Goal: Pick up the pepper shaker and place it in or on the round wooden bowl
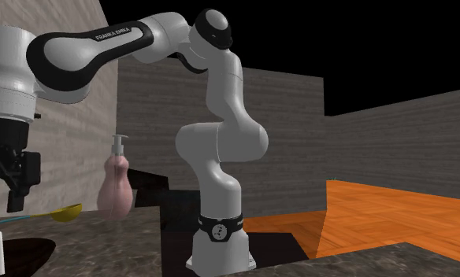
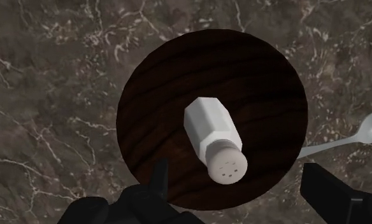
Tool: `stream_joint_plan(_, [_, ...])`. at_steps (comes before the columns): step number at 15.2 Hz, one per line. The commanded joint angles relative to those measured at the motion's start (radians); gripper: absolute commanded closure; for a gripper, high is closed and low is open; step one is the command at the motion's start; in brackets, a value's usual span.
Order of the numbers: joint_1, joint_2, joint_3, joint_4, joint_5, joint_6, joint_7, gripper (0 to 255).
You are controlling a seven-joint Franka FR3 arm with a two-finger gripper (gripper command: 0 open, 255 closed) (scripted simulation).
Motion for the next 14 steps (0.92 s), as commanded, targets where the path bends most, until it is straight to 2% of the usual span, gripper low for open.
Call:
stream_joint_plan(1, [0.000,0.000,0.000,0.000,0.000,0.000,0.000,0])
stream_joint_plan(2, [0.000,0.000,0.000,0.000,0.000,0.000,0.000,0])
stream_joint_plan(6, [-0.047,-0.092,0.073,0.068,-0.040,-0.151,0.038,0])
stream_joint_plan(14, [-0.047,-0.092,0.073,0.068,-0.040,-0.151,0.038,0])
